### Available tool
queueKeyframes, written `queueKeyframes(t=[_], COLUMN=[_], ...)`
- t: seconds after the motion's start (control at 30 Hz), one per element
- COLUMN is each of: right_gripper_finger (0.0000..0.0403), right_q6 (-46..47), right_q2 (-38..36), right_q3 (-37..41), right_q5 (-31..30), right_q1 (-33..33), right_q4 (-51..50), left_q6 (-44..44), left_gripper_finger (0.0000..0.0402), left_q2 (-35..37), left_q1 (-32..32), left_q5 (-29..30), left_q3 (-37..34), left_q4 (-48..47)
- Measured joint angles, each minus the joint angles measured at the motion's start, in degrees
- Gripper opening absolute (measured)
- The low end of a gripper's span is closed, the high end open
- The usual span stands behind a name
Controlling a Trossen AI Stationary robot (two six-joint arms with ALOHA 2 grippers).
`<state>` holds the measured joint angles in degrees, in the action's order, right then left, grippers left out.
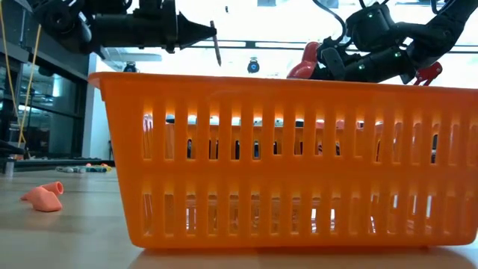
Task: Sort crayons
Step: Put the pink crayon into the top blue bin
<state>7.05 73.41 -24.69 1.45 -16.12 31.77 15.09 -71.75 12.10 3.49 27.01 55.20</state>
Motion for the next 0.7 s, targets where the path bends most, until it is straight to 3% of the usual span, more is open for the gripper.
queueKeyframes(t=[0.17, 0.37, 0.7], right_gripper_finger=[0.0206, 0.0206, 0.0206], right_q6=[-0.2, -1.1, -2.1], right_q2=[0.0, 0.0, 0.0], right_q3=[0.0, 0.0, 0.0], right_q5=[0.0, 0.0, 0.0], right_q1=[0.0, 0.0, 0.0], right_q4=[0.3, 2.5, 1.4], left_q6=[0.0, 0.6, 3.5], left_gripper_finger=[0.0000, 0.0000, 0.0003], left_q2=[-2.0, -13.6, -29.7], left_q1=[0.7, 3.5, 9.3], left_q5=[1.7, 5.2, 5.2], left_q3=[1.2, 8.7, 29.8], left_q4=[0.0, -1.8, -31.5])
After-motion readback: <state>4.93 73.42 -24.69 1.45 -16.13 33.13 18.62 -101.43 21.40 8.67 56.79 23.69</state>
